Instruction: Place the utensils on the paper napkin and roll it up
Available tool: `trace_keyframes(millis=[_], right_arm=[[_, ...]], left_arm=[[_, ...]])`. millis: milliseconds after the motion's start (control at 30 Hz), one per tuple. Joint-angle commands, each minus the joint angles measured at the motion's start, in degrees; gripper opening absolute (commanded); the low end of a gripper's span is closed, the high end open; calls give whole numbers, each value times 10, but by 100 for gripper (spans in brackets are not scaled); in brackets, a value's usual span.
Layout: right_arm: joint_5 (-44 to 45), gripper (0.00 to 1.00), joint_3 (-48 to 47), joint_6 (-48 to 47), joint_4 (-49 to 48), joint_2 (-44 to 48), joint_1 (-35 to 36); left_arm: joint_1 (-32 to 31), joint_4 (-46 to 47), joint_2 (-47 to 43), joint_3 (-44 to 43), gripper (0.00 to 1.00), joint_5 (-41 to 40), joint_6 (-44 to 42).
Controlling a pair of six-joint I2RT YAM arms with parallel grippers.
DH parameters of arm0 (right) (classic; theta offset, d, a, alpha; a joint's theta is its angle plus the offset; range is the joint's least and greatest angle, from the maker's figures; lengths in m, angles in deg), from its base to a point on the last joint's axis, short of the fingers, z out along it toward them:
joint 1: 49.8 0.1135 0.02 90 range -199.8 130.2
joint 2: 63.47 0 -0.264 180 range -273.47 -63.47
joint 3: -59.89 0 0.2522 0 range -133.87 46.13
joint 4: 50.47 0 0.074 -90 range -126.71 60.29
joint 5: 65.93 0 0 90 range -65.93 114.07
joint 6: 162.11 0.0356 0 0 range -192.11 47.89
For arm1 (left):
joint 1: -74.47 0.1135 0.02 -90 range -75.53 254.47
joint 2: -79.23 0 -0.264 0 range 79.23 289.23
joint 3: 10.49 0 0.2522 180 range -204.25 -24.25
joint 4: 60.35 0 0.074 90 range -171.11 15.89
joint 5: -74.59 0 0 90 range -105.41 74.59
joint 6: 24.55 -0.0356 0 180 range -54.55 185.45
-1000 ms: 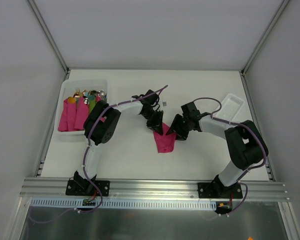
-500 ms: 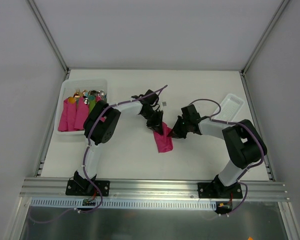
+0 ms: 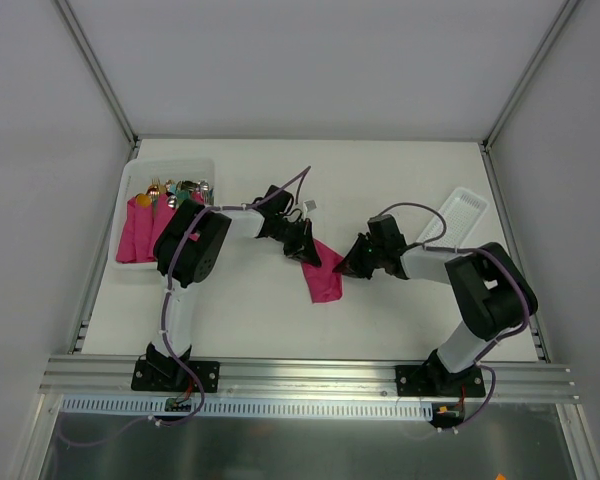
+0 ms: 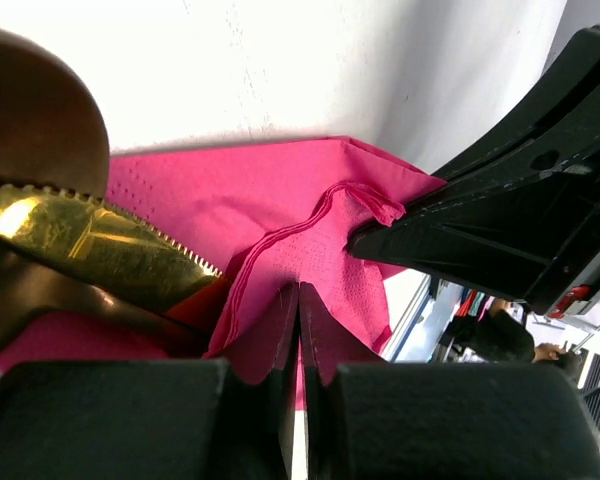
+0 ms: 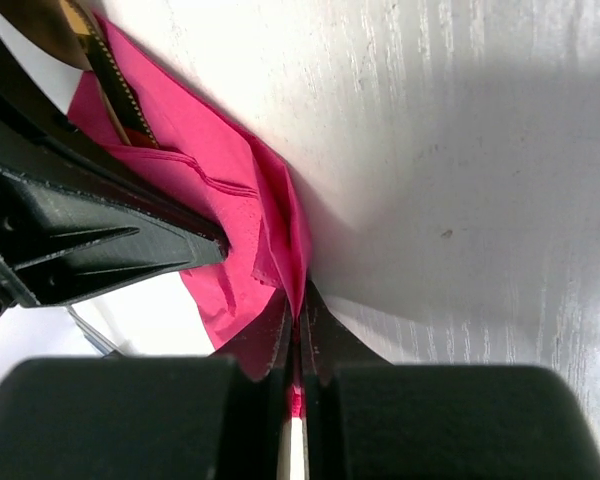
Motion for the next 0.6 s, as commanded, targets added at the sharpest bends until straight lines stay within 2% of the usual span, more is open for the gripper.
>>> trace_keyframes(millis=[0, 200, 433, 567], right_arm=[[48, 0, 55, -1, 6, -6, -3], [6, 0, 66, 14, -67, 22, -4], [-34, 0, 61, 65, -135, -2, -4], [-26, 0, 64, 79, -136, -12, -6]], left_arm=[[4, 50, 5, 7, 0, 21, 25], [8, 50, 27, 5, 0, 11, 24], [10, 50, 27, 6, 0, 3, 22], [11, 49, 22, 3, 0, 12, 22]])
